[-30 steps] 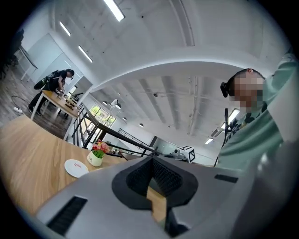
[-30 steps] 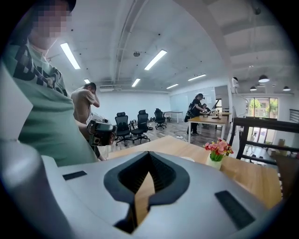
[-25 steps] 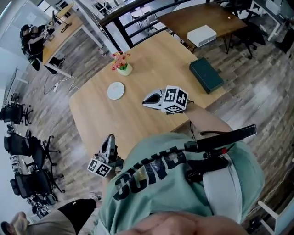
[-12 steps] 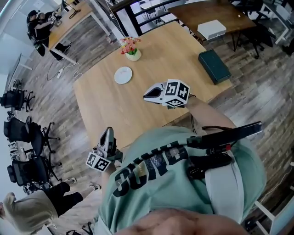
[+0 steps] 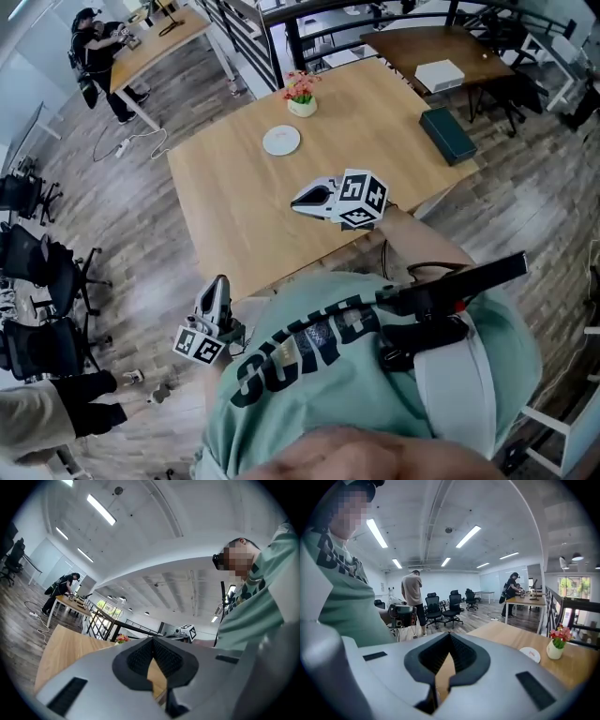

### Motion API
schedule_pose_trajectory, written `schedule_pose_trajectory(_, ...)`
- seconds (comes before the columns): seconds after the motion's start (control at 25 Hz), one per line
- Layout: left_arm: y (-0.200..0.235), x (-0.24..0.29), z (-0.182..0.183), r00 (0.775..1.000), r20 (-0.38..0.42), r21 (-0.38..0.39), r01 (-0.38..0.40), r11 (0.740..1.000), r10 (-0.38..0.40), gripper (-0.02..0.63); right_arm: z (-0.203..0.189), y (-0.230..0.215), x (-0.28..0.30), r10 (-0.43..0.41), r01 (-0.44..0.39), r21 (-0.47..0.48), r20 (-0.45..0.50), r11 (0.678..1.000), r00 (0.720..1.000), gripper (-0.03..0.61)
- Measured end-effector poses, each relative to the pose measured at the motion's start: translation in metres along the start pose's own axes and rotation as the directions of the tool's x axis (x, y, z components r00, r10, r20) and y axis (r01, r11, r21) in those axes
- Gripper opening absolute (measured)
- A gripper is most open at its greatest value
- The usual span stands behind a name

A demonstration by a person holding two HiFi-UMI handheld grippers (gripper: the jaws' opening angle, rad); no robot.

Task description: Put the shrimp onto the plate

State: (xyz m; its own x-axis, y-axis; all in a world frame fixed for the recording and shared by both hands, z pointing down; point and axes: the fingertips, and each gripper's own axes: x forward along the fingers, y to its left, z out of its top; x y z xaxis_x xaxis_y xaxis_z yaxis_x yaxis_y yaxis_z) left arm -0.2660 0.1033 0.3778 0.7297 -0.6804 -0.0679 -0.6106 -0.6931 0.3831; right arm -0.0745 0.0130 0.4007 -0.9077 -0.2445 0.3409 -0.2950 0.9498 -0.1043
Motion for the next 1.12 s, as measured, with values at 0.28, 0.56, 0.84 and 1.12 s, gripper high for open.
schedule_pose_trajectory(0.28,0.021,-0.055,-0.015,0.998,0.011,-0.065,0.066,0.996,-0.065,-0.005,0.001,0.054,0.023,-0.055,0.057,0.075,-0.032,0.996,0.998,0.008)
schedule_pose_trajectory(0.56,-0.007,-0.045,-0.017,0.99,0.027,-0.07,0.14,0.988,-0.138,-0.005,0.009,0.069,-0.004,-0.102,0.103,0.056,-0.031,0.993,0.994,0.008)
schedule_pose_trajectory(0.84,-0.057,-0.012,-0.021,0.993,0.001,-0.016,0.118,0.993,-0.118,-0.005,-0.004,0.069,-0.067,-0.08,0.079,0.037,0.029,0.996,0.996,0.008)
schedule_pose_trajectory(1.12,-0.161,0.071,-0.062,0.991,0.002,-0.037,0.137,0.99,-0.137,-0.003,-0.057,0.051,-0.189,-0.097,0.094,0.054,0.058,0.994,0.994,0.008)
